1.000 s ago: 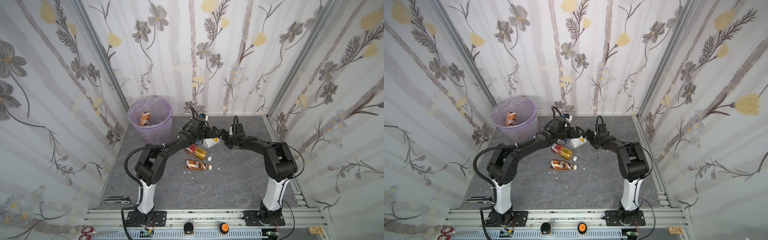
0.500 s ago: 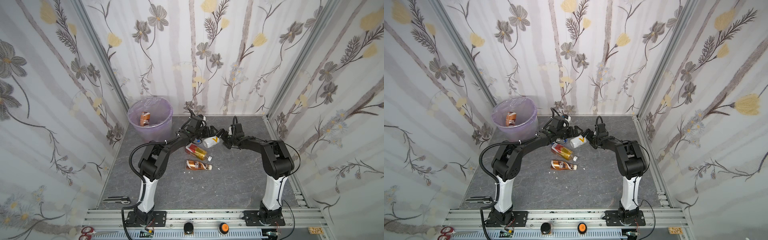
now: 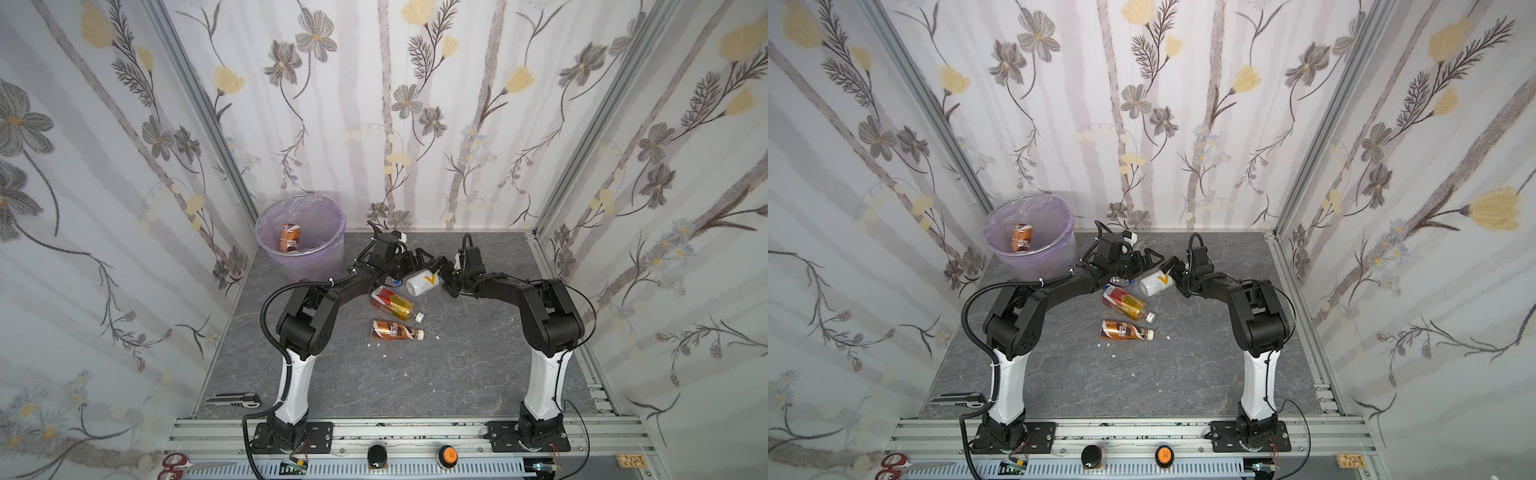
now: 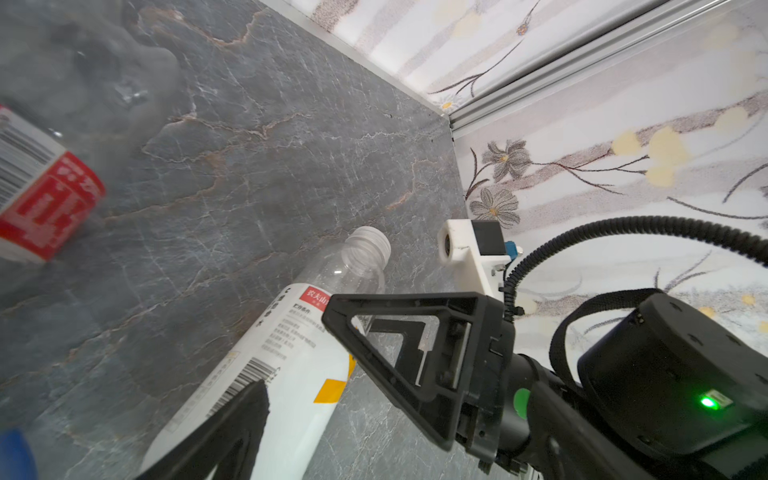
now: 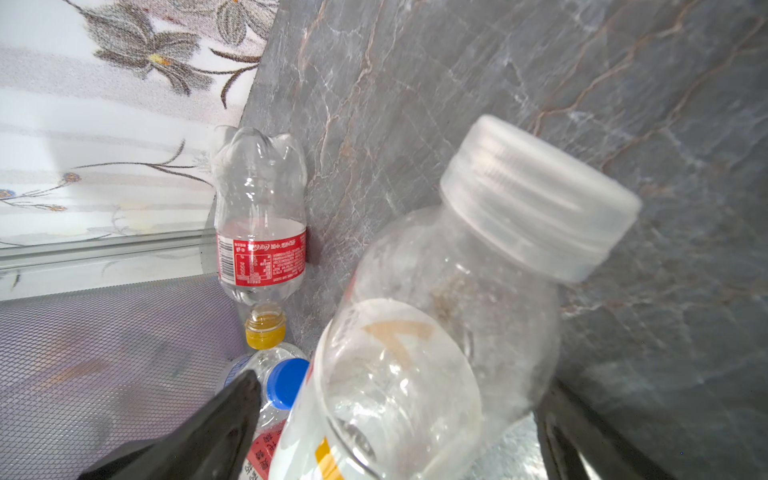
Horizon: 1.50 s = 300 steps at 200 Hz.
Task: Throw the plastic bottles in the bin
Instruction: 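Close the right gripper on the yellow-V bottle while the left gripper approaches it, then lift the yellow-V bottle with the right gripper while the left gripper grasps it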
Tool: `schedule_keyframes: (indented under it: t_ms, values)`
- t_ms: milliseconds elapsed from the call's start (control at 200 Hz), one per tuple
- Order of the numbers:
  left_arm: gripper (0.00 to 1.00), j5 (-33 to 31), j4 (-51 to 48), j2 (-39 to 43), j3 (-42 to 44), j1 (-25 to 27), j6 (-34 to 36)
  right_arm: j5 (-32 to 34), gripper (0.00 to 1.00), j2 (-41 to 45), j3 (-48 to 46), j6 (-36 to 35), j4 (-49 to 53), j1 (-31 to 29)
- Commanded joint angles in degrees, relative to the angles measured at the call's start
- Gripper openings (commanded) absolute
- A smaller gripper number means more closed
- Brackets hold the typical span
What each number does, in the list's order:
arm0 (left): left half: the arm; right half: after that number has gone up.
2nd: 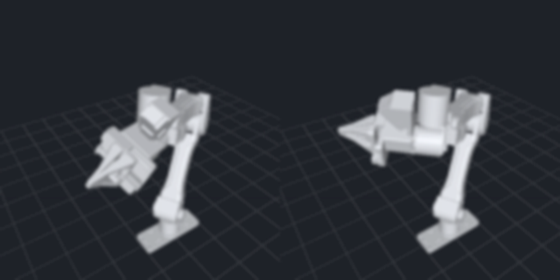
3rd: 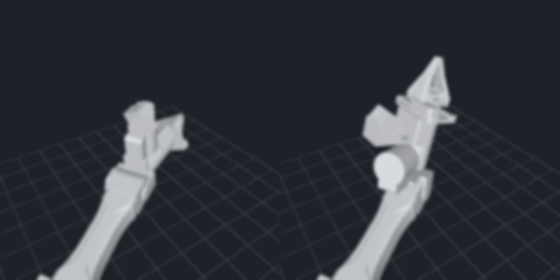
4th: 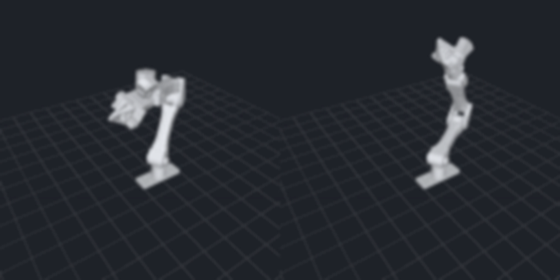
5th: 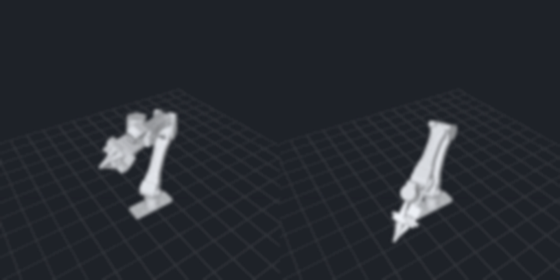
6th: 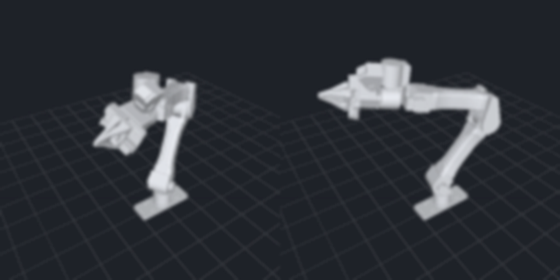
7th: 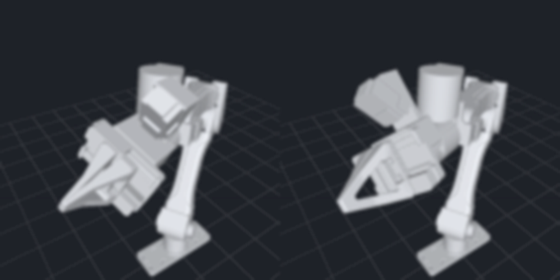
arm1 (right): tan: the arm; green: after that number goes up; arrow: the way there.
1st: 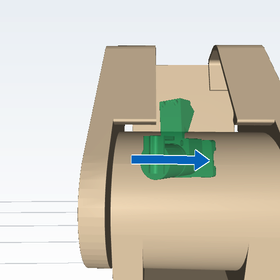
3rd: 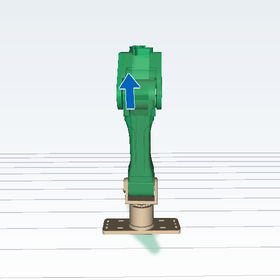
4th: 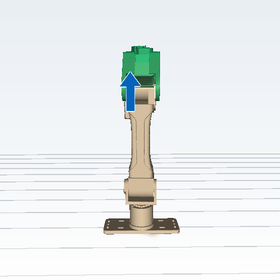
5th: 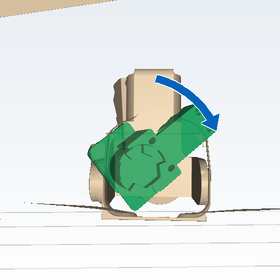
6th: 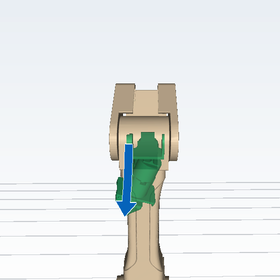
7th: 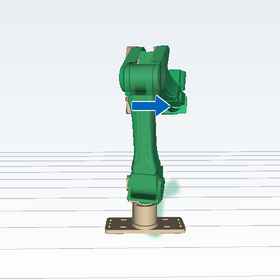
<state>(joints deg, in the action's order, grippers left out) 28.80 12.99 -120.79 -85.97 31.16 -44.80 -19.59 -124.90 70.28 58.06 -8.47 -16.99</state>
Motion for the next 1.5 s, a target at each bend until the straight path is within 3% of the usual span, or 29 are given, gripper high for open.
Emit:
schedule_keyframes:
  t_ms: [0, 210, 789, 1134, 1494]
  values:
    - [1.0, 1.08, 2.12, -1.15, -0.41, -0.09, -2.02, 0.7, 1.0, -0.76, 0.73, 1.68, -2.59, -0.3]
    - [1.0, -0.09, 2.12, -1.39, 0.44, -0.04, -2.84, 0.71, 0.98, -1.86, 0.91, 2.97, -3.34, -0.56]
    - [1.0, -0.98, 2.83, 1.43, 3.45, 0.01, -2.93, 1.36, 0.59, -2.19, -1.55, 5.04, -6.73, -1.13]
    - [1.0, -0.26, 2.09, 5.63, 3.88, -0.02, -0.29, -0.05, 0.56, 3.52, -4.49, 3.69, -8.25, 1.62]
    - [1.0, -0.88, -4.8, 10.4, 1.68, 2.63, 13.25, 4.68, 0.56, 17.29, 0.6, -9.4, 4.67, 3.91]
